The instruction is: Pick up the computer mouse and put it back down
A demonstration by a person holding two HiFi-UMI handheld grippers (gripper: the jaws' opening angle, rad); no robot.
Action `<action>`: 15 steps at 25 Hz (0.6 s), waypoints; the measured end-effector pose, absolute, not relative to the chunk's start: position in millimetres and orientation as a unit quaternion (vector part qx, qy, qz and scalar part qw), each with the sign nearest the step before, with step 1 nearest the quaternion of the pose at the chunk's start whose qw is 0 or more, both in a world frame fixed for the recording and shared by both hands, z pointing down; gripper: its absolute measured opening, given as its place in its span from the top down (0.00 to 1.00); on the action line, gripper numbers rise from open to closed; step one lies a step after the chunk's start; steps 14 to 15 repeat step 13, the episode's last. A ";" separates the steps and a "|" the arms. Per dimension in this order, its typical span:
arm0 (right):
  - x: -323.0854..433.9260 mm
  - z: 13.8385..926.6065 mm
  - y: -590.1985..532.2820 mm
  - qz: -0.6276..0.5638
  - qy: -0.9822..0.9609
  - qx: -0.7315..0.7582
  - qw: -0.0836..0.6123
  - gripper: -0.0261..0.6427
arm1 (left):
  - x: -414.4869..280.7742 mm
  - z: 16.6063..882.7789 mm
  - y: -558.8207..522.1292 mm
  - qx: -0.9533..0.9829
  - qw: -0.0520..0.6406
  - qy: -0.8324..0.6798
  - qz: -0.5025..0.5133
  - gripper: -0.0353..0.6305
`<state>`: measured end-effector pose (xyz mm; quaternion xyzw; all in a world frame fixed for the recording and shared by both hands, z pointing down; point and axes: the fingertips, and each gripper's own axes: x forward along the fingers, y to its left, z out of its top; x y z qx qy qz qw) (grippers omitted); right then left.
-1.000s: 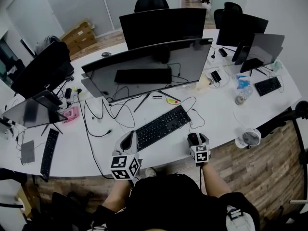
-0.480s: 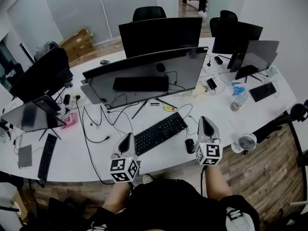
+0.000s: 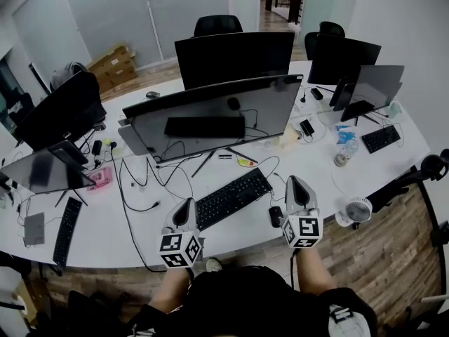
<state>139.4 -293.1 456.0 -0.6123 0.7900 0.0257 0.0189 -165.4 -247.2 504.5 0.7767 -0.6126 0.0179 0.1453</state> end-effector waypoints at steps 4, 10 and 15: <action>137.7 454.6 -292.5 0.025 0.790 -0.612 0.022 0.96 | -168.6 506.5 -247.4 0.776 0.152 -0.612 0.017 0.87; 132.9 458.3 -290.3 0.020 0.790 -0.612 0.024 0.96 | -176.3 509.5 -244.3 0.774 0.157 -0.613 0.015 0.87; 130.9 459.6 -290.9 0.019 0.790 -0.612 0.024 0.96 | -179.2 510.8 -244.0 0.773 0.160 -0.614 0.015 0.87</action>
